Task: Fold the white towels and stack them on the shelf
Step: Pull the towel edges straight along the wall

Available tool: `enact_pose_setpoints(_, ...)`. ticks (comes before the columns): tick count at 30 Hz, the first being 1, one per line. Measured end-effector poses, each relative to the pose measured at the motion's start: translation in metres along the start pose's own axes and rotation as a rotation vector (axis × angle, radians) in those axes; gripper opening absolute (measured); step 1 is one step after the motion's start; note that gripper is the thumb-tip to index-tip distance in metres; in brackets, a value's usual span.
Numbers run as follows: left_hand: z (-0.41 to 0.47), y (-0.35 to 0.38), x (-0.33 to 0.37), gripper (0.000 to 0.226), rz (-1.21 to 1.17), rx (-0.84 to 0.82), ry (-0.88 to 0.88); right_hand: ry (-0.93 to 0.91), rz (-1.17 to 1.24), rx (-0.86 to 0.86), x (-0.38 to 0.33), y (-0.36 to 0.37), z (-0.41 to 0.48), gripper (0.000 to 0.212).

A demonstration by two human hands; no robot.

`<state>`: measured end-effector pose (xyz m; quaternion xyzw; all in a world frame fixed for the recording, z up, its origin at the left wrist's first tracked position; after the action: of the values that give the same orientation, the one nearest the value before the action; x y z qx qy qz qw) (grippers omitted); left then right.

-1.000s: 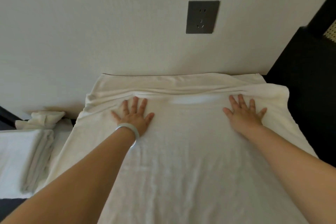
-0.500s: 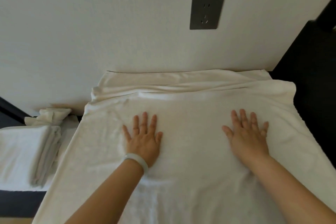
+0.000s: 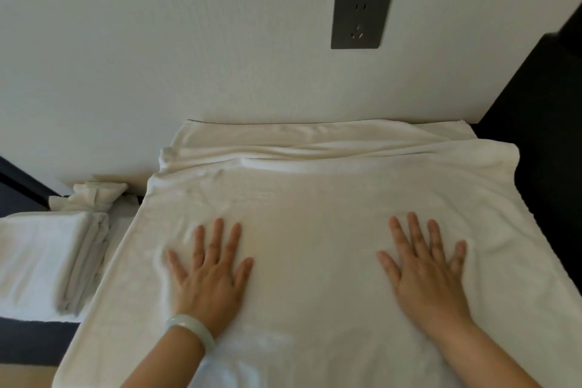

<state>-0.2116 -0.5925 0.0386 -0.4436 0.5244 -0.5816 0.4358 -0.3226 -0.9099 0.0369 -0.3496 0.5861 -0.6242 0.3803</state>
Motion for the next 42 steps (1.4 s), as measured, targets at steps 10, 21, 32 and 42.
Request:
enact_pose_setpoints(10,0.097,-0.005,0.019,0.062,-0.038,-0.052,0.014,0.038,0.065,-0.070,-0.016,-0.007,0.104,0.066)
enact_pose_setpoints(21,0.023,0.003,0.015,0.059,-0.034,0.031,0.053,-0.243,0.086,0.076,-0.070,-0.004,0.030,0.063)
enact_pose_setpoints(32,-0.037,0.003,0.032,0.059,-0.114,0.056,0.176,-0.466,0.285,0.055,-0.147,-0.019,-0.044,0.065)
enact_pose_setpoints(42,-0.029,-0.007,-0.068,0.058,-0.131,0.090,-0.148,-0.390,0.287,0.102,-0.205,-0.034,-0.061,0.059)
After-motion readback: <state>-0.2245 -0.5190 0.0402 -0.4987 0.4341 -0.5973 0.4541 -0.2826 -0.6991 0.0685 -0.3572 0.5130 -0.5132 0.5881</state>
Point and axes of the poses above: each hand's wrist, its own z-axis towards the middle knuckle, its own y-axis out of the palm, x = y × z, the point moved 2 cm from there along z, towards the middle knuckle, and after that the axes turned 14 degrees about x, right-handed, at the moved point
